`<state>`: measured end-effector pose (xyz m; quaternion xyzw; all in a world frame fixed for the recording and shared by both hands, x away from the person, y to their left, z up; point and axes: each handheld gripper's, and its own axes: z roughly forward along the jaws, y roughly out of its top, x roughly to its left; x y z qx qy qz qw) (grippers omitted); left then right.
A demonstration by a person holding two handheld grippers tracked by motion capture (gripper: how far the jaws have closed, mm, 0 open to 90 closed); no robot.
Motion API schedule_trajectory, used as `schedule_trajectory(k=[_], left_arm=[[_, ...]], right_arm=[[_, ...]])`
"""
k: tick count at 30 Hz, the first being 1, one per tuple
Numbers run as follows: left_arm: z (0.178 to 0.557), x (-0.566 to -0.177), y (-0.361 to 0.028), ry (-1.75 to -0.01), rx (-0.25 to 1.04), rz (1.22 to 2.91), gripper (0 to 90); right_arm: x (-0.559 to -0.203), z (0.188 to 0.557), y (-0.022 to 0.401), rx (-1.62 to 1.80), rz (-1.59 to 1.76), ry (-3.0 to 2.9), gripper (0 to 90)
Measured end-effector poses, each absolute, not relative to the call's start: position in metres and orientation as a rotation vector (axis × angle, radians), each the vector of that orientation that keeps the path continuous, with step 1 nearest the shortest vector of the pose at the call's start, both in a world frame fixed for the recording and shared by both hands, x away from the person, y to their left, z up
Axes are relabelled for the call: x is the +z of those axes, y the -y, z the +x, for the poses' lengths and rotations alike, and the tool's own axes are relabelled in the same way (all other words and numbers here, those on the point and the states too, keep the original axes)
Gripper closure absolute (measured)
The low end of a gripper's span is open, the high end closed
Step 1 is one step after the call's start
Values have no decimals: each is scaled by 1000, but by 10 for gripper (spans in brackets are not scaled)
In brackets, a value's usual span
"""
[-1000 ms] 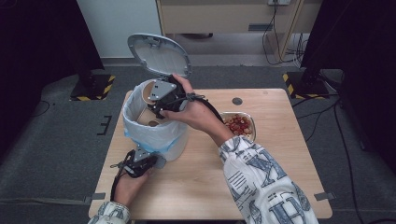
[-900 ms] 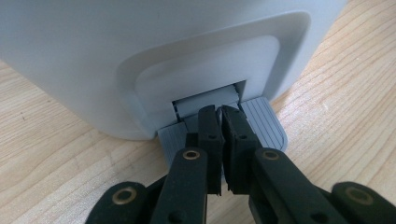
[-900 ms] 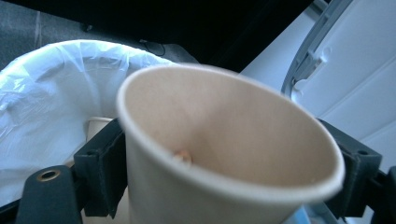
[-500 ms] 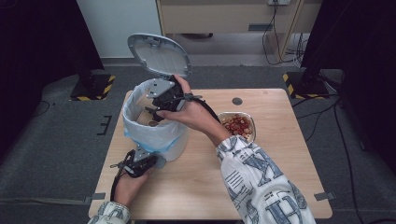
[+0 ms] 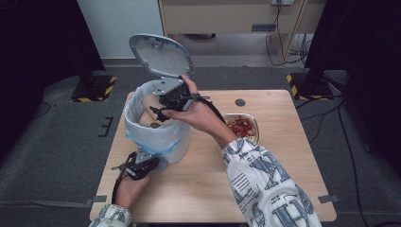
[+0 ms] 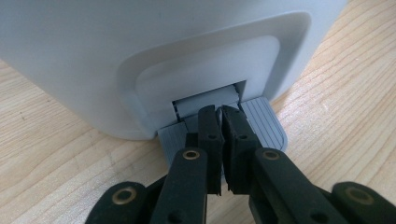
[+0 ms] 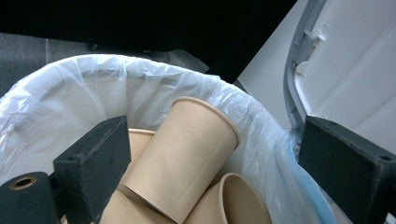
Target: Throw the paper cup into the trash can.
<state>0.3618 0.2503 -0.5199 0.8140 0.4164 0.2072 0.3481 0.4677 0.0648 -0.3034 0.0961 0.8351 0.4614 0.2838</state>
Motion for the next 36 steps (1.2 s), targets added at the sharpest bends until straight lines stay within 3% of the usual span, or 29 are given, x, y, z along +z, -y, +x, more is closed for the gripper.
schedule_trajectory(k=[36], left_arm=[[362,-520,-250,-1081,539,2110,855]], right_arm=[[-305,473,-21,1298,408,-2217,90]])
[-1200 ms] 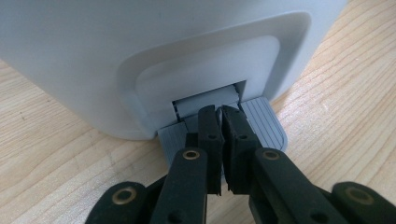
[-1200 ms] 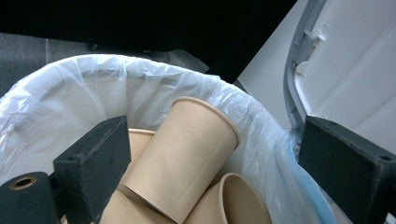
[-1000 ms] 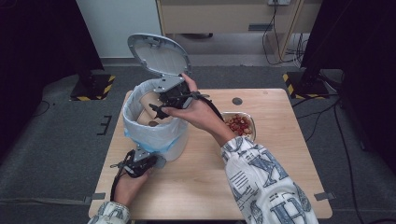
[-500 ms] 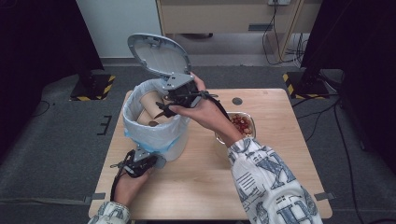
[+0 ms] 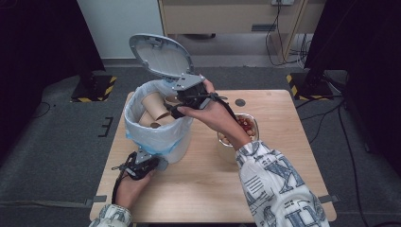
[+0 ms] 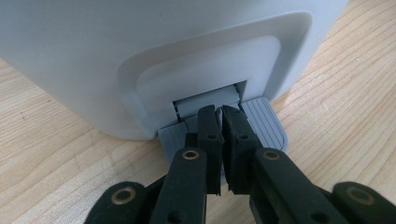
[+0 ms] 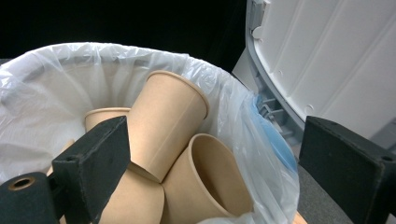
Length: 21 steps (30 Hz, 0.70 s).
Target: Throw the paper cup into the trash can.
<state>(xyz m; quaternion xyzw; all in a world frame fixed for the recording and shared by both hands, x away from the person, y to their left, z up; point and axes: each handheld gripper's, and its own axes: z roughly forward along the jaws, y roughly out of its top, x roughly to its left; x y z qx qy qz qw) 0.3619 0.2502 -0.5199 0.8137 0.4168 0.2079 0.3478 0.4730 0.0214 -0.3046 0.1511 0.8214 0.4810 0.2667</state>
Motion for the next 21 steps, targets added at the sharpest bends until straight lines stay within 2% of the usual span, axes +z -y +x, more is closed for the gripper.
schedule_trajectory(k=[21], left_arm=[[362,-520,-250,-1081,543,2111,853]], right_arm=[[-303,473,7,1323,458,-2183,90]])
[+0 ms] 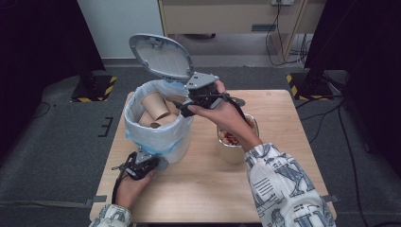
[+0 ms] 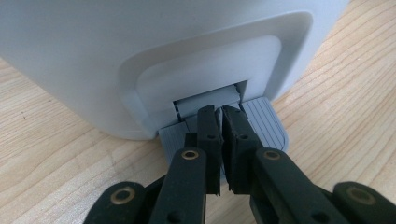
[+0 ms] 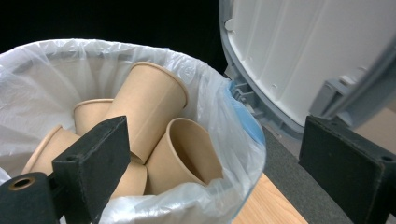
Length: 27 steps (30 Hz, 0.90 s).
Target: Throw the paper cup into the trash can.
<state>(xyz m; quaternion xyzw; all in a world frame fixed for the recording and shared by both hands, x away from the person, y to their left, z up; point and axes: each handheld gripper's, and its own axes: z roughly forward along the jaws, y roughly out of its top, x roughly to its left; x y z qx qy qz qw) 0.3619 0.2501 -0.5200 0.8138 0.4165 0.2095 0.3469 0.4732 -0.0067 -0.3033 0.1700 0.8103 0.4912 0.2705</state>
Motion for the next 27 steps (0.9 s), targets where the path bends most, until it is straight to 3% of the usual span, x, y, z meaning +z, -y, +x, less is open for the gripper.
schedule_trajectory(k=[27], left_arm=[[362,-520,-250,-1081,545,2112,853]], right_arm=[[-308,478,46,1315,542,-2148,91]])
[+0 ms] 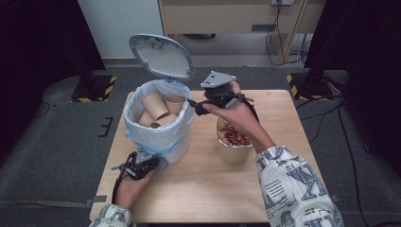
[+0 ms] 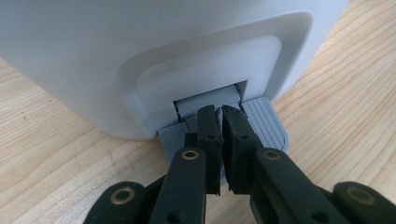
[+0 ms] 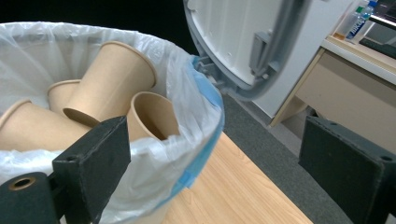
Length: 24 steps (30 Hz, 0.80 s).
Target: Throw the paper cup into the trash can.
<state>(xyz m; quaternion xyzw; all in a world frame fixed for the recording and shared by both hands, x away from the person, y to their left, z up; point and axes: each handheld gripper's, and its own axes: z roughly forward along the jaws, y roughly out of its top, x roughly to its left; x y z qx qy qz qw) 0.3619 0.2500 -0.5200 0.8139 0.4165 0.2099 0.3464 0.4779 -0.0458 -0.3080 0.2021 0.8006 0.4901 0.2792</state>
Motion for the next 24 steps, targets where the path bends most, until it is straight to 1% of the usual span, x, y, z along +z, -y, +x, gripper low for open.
schedule_trajectory(k=[24], left_arm=[[362,-520,-250,-1080,543,2117,853]], right_arm=[[-325,482,90,1271,637,-2126,92]])
